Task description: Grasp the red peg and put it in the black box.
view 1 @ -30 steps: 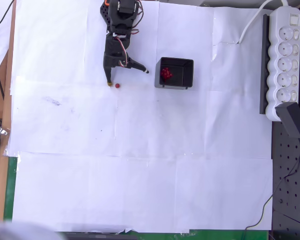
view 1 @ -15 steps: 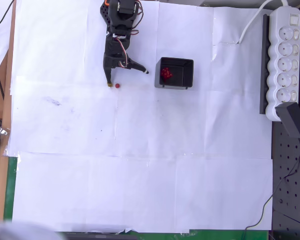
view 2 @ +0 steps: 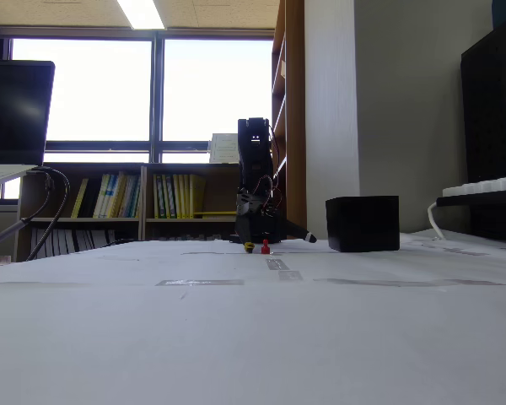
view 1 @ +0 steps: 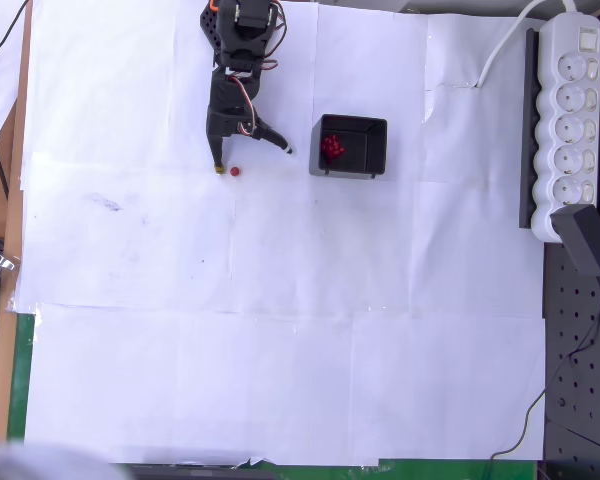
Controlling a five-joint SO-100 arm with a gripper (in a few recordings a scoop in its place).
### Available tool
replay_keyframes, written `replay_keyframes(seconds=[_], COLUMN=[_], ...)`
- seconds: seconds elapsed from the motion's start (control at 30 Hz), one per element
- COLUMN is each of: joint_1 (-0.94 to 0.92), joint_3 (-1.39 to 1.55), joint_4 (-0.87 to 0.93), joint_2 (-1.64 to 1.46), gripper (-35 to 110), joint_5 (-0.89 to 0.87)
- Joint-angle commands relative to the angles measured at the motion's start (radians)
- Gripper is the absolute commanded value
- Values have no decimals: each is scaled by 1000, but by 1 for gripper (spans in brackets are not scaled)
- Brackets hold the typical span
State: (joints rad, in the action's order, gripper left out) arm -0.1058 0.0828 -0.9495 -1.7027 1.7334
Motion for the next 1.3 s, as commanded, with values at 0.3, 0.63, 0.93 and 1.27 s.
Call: replay_keyframes(seconds=[0.3, 0.63, 0.93, 1.27], joint_1=[-25, -25, -28, -37], joint_3=[34, 34, 34, 29], joint_4=[0, 0, -2, -2], joint_2=[-26, -28, -28, -28], gripper=[40, 30, 28, 27], joint_5=[17, 12, 14, 21])
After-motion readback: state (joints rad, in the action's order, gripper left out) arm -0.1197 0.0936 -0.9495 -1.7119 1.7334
